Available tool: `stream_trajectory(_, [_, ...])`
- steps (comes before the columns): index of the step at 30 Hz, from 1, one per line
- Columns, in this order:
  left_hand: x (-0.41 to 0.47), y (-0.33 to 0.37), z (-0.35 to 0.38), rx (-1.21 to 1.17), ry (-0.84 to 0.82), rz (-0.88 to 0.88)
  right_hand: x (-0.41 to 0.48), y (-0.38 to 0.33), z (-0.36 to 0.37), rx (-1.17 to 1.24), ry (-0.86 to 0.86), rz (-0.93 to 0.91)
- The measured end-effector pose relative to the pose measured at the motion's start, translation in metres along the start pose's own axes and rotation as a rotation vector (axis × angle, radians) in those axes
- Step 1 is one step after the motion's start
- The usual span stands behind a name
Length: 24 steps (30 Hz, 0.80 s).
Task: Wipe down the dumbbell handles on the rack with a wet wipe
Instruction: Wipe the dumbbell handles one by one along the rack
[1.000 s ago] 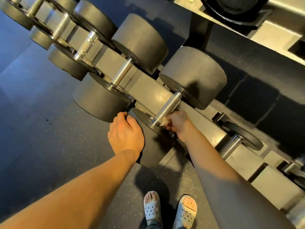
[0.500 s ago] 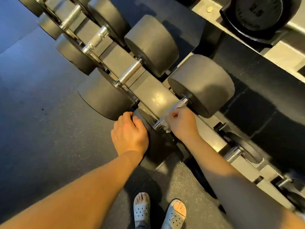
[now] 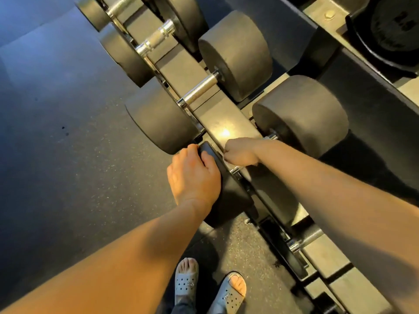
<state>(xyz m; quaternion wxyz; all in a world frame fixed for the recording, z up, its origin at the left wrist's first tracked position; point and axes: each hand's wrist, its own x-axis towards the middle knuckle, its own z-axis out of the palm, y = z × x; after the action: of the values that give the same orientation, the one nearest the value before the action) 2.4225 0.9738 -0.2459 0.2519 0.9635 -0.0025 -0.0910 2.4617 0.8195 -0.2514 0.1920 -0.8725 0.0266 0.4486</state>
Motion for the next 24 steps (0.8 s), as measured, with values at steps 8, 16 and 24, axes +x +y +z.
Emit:
stream_trajectory(8, [0.000, -0.001, 0.000, -0.020, -0.006, 0.009, -0.005, 0.013, 0.000, -0.446, 0.162, 0.081])
stream_trajectory(16, [0.001, -0.002, 0.006, 0.002, 0.011, -0.010, -0.011, 0.055, 0.061, -0.525, 0.630, -0.373])
stream_trajectory(24, [0.001, -0.002, 0.007, 0.021, 0.033, 0.001, -0.023, 0.075, 0.096, -0.329, 1.007, -0.187])
